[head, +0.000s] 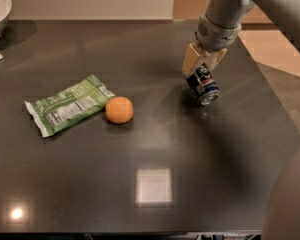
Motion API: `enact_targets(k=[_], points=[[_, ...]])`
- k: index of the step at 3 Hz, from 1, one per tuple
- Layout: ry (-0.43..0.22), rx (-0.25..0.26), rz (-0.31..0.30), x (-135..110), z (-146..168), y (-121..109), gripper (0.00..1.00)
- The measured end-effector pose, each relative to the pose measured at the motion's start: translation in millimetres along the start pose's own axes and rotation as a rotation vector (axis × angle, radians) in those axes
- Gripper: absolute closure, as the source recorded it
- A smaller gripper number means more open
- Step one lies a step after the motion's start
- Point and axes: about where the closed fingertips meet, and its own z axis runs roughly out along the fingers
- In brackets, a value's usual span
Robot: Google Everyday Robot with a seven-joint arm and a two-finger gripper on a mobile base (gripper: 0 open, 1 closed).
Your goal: Place pepsi can upright
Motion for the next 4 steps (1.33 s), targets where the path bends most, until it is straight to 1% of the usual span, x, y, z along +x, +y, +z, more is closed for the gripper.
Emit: enact_targets(k=[1,2,3,4], points=[[-0.11,-0.029,-0.116,-4,-17,13,1.0],[-0.262,-0.061,-0.252,-7,-31,27,1.0],[-0.428,-0.097,-0.36,-10,-41,36,1.0],[-0.584,-0.14,-0.44,-10,-50,41,1.0]])
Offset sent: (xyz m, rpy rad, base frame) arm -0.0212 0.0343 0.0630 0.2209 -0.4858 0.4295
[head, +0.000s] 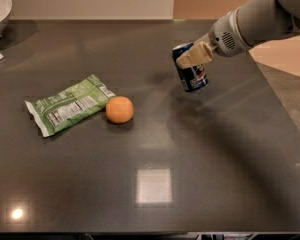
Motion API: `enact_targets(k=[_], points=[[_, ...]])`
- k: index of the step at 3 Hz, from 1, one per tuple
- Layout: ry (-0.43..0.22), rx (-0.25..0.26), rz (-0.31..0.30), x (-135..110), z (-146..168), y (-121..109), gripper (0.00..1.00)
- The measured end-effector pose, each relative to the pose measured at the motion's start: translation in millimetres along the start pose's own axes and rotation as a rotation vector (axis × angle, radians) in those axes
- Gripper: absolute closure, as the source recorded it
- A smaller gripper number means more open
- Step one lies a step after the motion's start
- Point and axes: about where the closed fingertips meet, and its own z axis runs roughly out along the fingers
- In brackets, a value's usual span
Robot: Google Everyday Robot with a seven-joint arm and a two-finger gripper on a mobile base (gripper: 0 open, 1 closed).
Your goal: Place pepsi can upright
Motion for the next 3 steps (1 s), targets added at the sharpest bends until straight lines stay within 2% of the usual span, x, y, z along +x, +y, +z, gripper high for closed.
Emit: enact_targets(k=[1,2,3], points=[[-0.146,-0.033,-0.054,0,-3,5,1.0],[-0.259,-0.052,-0.115,4,-7,10,1.0],[-0.348,-0.065,-0.15,13,-9,15,1.0]])
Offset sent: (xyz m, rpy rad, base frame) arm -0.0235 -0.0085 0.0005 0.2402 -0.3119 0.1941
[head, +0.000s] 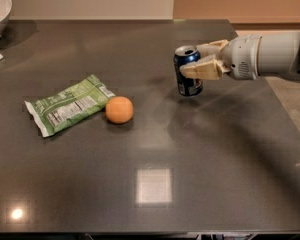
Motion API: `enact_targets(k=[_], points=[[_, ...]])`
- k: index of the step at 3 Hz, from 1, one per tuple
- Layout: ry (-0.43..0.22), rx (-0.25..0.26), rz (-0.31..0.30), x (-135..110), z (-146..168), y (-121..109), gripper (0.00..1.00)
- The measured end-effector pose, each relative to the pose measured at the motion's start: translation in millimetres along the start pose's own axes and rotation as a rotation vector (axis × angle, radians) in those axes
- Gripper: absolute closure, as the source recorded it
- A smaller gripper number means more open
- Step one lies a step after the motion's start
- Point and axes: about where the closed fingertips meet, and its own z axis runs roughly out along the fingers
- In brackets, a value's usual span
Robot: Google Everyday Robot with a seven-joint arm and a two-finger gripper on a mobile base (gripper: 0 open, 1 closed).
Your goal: Place pepsi can upright
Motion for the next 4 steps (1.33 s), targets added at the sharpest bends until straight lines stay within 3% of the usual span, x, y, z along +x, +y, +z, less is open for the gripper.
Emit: enact_targets(k=[2,4], points=[[-0.157,-0.026,-0.031,14,-3,10,1.0],[-0.231,-0.039,0.015,23,-1,10,0.58]])
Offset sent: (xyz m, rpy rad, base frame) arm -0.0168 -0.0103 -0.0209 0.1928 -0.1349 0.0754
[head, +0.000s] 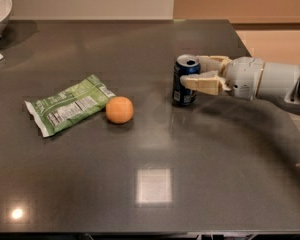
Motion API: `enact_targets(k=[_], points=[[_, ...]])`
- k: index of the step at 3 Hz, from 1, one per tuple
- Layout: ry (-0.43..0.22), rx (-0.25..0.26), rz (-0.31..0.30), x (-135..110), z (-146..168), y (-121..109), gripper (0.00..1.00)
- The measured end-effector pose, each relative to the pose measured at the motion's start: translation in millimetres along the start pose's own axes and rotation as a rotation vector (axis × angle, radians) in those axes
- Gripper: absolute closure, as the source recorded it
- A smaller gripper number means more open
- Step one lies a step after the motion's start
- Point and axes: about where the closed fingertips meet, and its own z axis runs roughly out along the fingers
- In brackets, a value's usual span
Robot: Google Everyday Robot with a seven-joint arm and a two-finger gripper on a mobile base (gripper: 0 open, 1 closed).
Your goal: Place pepsi can upright
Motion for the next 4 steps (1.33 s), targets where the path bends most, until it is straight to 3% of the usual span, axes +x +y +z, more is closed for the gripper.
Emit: enact_targets(k=[2,3,4], points=[[-0.013,-0.003,0.027,7.6,0.8,-0.6,0.12],[-0.006,-0.006,0.033,11.6,1.9,-0.6,0.0],[-0.006,-0.006,0.033,11.6,2.0,-0.5,0.0]])
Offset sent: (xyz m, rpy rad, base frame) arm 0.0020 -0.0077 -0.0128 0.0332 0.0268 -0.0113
